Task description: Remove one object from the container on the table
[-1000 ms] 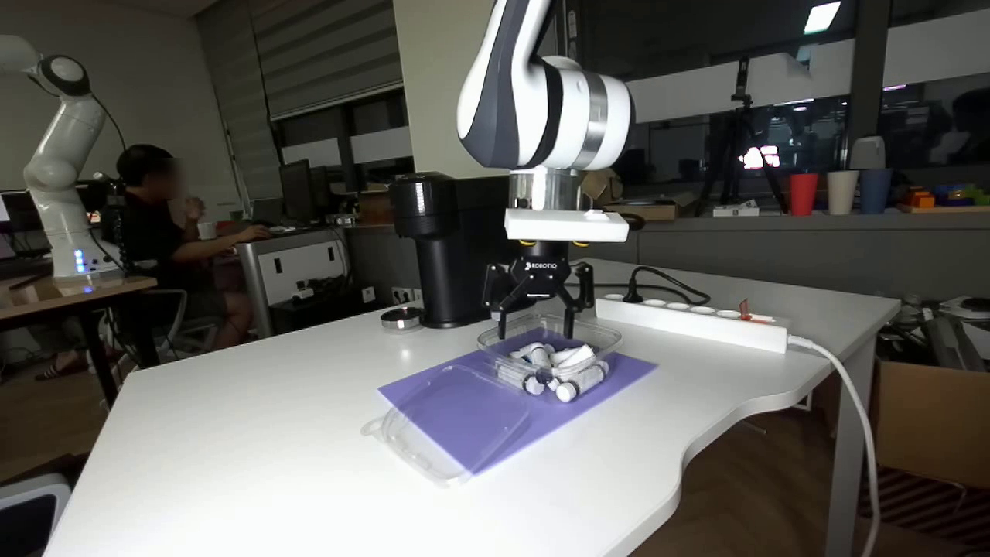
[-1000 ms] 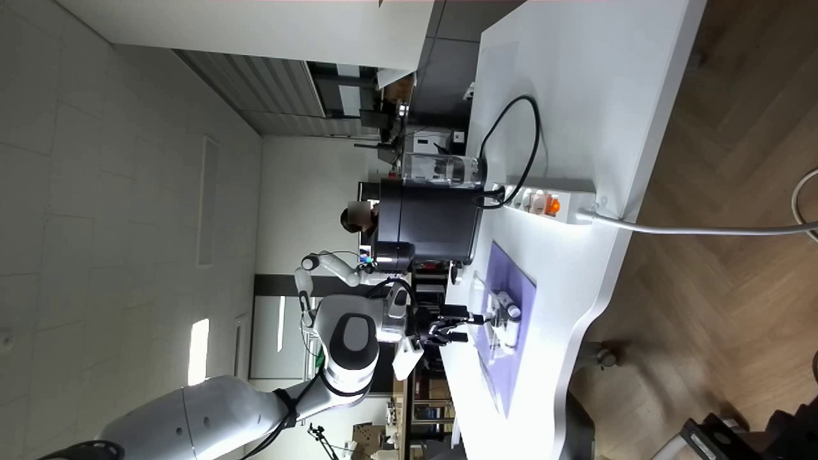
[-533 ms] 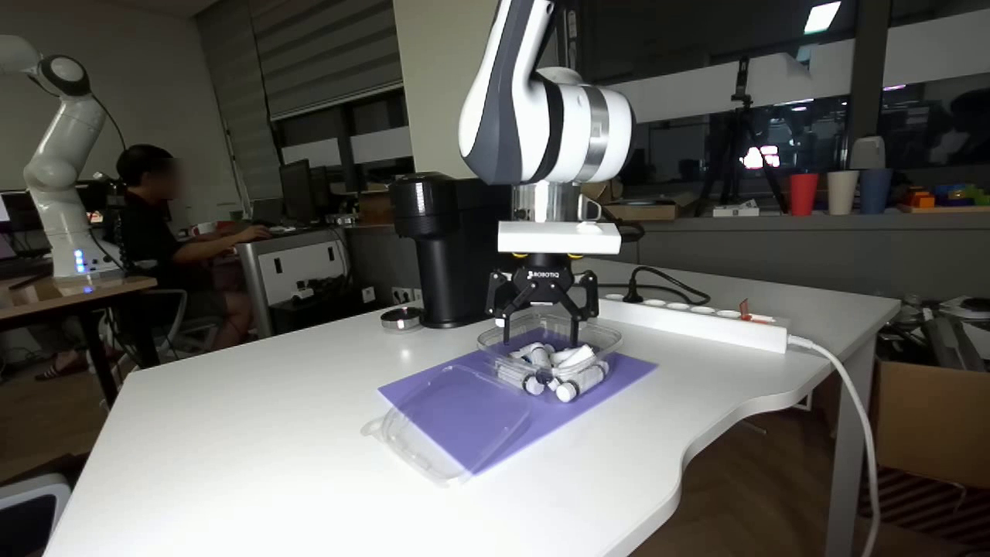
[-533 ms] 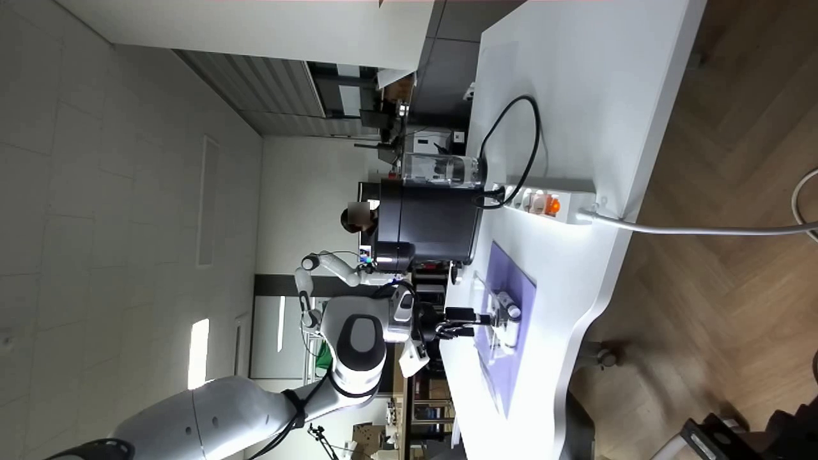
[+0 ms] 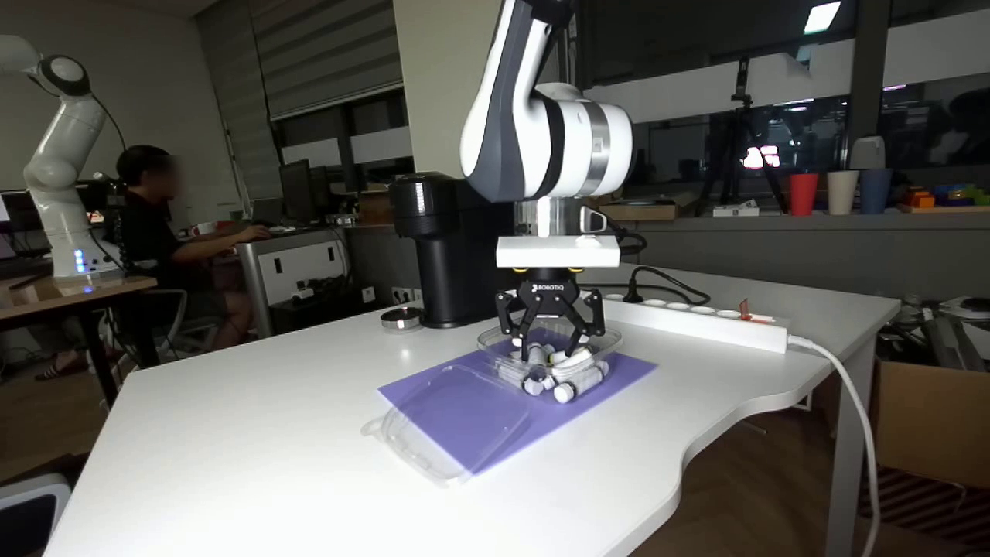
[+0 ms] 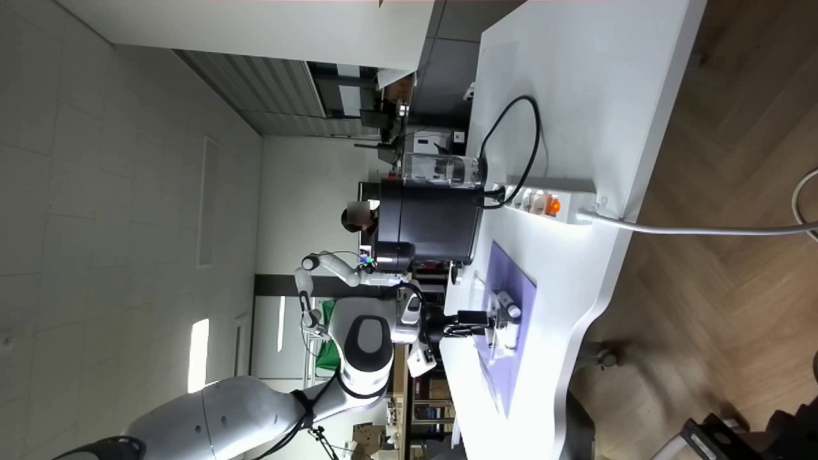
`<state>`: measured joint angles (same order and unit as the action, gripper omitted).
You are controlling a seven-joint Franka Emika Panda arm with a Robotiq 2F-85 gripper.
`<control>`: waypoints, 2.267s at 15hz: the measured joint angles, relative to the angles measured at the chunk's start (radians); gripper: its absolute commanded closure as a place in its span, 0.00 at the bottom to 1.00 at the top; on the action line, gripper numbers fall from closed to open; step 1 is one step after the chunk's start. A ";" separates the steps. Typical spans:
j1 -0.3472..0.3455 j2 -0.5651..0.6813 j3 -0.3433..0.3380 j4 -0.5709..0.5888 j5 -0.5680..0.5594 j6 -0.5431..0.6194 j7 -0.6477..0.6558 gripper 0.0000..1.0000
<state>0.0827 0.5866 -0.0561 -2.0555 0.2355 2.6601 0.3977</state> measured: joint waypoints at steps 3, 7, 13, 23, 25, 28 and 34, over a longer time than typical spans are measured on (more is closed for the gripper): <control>0.003 0.002 -0.007 0.001 0.000 -0.002 0.013 0.86; 0.002 0.002 -0.013 0.008 0.000 -0.007 0.020 0.92; -0.049 -0.045 -0.021 0.073 0.002 -0.024 0.013 0.92; -0.233 -0.009 -0.066 0.244 -0.139 -0.175 -0.372 0.92; -0.259 0.042 -0.057 0.301 -0.168 -0.210 -0.473 0.92; -0.263 0.130 -0.045 0.380 -0.234 -0.241 -0.578 0.92; -0.248 0.207 -0.007 0.446 -0.367 -0.266 -0.745 0.92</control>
<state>-0.1648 0.7931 -0.0633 -1.6097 -0.1319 2.3939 -0.3477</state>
